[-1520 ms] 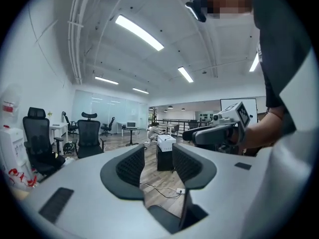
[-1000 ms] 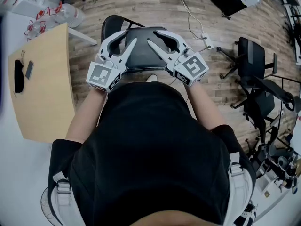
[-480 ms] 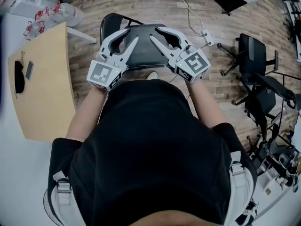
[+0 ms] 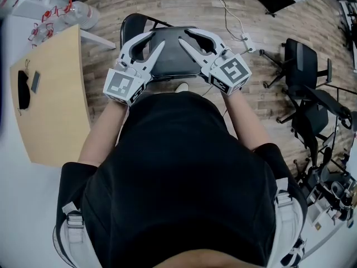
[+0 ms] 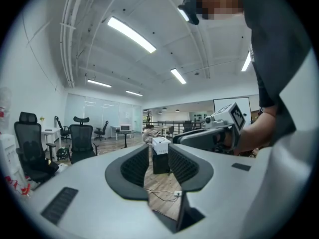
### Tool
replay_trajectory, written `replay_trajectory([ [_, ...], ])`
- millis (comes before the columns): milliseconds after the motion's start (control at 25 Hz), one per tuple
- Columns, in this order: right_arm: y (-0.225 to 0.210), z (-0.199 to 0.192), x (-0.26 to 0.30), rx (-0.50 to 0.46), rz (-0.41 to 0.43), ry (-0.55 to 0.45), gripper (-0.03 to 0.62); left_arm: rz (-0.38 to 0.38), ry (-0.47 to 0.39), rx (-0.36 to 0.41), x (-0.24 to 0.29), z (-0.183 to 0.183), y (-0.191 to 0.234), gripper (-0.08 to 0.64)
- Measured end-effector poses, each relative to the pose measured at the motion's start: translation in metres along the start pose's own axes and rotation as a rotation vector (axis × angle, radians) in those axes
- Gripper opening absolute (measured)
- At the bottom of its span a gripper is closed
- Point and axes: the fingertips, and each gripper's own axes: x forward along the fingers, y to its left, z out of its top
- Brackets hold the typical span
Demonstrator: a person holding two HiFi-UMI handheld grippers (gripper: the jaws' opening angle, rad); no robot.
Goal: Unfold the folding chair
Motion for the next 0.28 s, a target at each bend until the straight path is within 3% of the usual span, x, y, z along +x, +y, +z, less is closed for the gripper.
replay_trajectory([
  [280, -0.0017, -0.0014, 0.0062, 0.008, -0.006, 0.002, 0.1, 0.002, 0.002, -0.001, -0.0029, -0.0001, 0.0076, 0.115],
])
